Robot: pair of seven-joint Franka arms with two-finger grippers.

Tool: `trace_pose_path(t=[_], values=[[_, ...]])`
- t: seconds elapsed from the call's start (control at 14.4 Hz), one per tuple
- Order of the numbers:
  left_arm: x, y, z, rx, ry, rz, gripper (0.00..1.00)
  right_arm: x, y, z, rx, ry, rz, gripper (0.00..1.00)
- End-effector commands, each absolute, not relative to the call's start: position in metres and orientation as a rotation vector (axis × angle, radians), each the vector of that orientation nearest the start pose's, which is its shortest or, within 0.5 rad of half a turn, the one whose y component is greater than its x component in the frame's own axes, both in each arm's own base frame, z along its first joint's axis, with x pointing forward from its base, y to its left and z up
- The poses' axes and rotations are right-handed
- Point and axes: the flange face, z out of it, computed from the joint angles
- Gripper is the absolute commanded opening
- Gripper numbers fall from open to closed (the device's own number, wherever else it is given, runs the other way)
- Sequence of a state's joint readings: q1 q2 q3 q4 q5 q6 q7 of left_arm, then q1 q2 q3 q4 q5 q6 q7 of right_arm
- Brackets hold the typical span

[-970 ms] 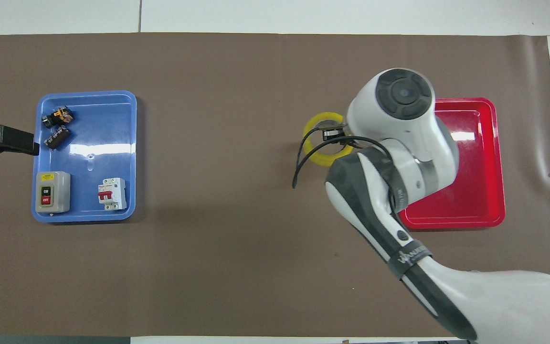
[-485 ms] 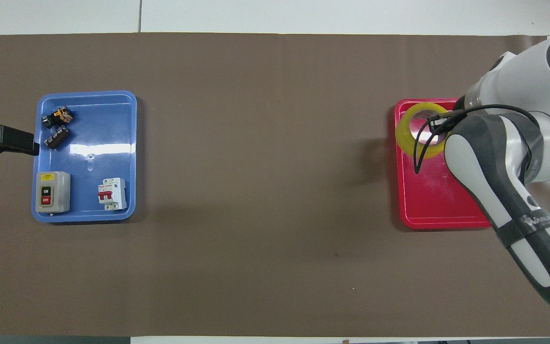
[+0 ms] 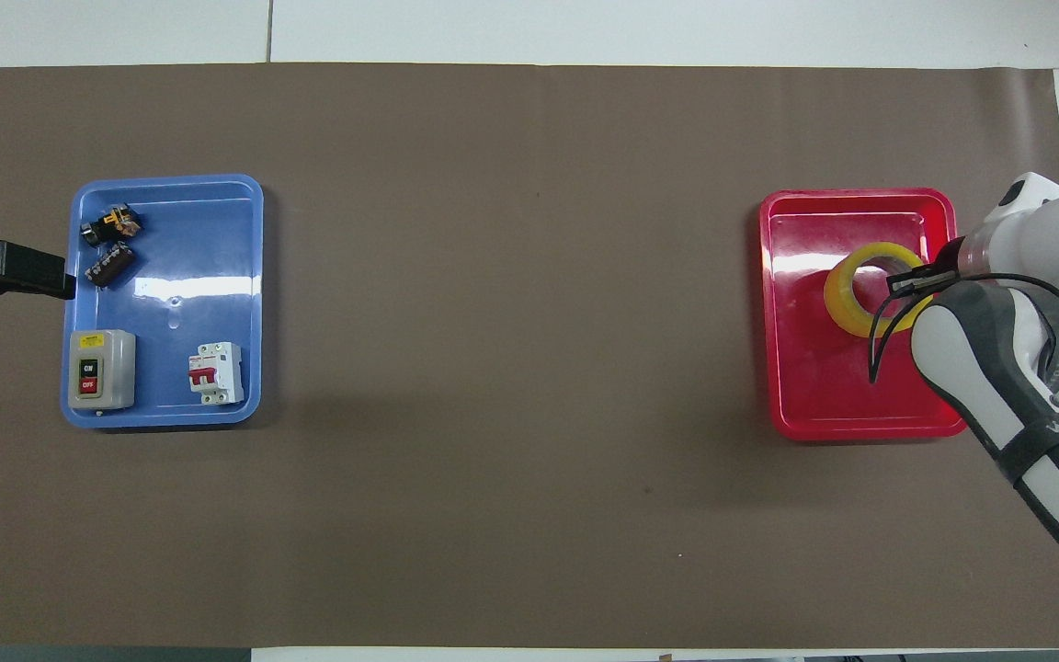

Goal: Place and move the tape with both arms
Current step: 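Lower the tape into the red tray, open and withdraw the right gripper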

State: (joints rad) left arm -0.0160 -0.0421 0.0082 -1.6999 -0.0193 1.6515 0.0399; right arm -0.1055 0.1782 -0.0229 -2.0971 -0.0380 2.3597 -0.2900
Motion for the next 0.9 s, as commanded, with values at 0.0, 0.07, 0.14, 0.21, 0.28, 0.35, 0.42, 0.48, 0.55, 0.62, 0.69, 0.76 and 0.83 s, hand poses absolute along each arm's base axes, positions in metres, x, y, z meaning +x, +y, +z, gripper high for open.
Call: trace_pose_path(t=[0.0, 0.07, 0.14, 0.21, 0.28, 0.35, 0.42, 0.48, 0.55, 0.62, 0.69, 0.76, 0.83], values=[[0.542, -0.003, 0.598, -3.136, 0.085, 0.0, 1.0, 0.573, -0.072, 0.338, -3.178, -0.319, -0.144, 0.0], [0.542, -0.003, 0.598, -3.136, 0.085, -0.002, 1.0, 0.573, -0.072, 0.335, -3.176, -0.318, -0.137, 0.0], [0.542, -0.003, 0.598, -3.136, 0.085, 0.0, 1.0, 0.572, -0.072, 0.334, -3.176, -0.318, -0.132, 0.0], [0.542, -0.002, 0.598, -3.136, 0.082, 0.0, 1.0, 0.569, -0.073, 0.331, -3.175, -0.315, -0.123, 0.0], [0.542, -0.003, 0.598, -3.136, 0.085, 0.0, 1.0, 0.563, -0.073, 0.327, -3.173, -0.313, -0.104, 0.0], [0.542, -0.002, 0.598, -3.138, 0.082, 0.0, 1.0, 0.562, -0.072, 0.325, -3.174, -0.314, -0.12, 0.0], [0.542, -0.002, 0.598, -3.136, 0.08, -0.002, 1.0, 0.561, -0.072, 0.322, -3.176, -0.318, -0.152, 0.0], [0.542, -0.003, 0.598, -3.136, 0.085, 0.0, 1.0, 0.558, -0.071, 0.318, -3.176, -0.319, -0.167, 0.0], [0.542, -0.002, 0.598, -3.136, 0.082, -0.002, 1.0, 0.558, -0.071, 0.317, -3.177, -0.319, -0.174, 0.0], [0.542, -0.003, 0.598, -3.136, 0.082, 0.0, 1.0, 0.559, -0.073, 0.313, -3.177, -0.315, -0.169, 0.0], [0.542, -0.003, 0.598, -3.136, 0.085, -0.002, 1.0, 0.559, -0.072, 0.312, -3.177, -0.31, -0.167, 0.0], [0.542, -0.003, 0.598, -3.136, 0.085, -0.002, 1.0, 0.559, -0.071, 0.312, -3.178, -0.288, -0.168, 0.0], [0.542, -0.003, 0.598, -3.136, 0.085, 0.0, 1.0, 0.56, -0.07, 0.313, -3.179, -0.266, -0.171, 0.0]])
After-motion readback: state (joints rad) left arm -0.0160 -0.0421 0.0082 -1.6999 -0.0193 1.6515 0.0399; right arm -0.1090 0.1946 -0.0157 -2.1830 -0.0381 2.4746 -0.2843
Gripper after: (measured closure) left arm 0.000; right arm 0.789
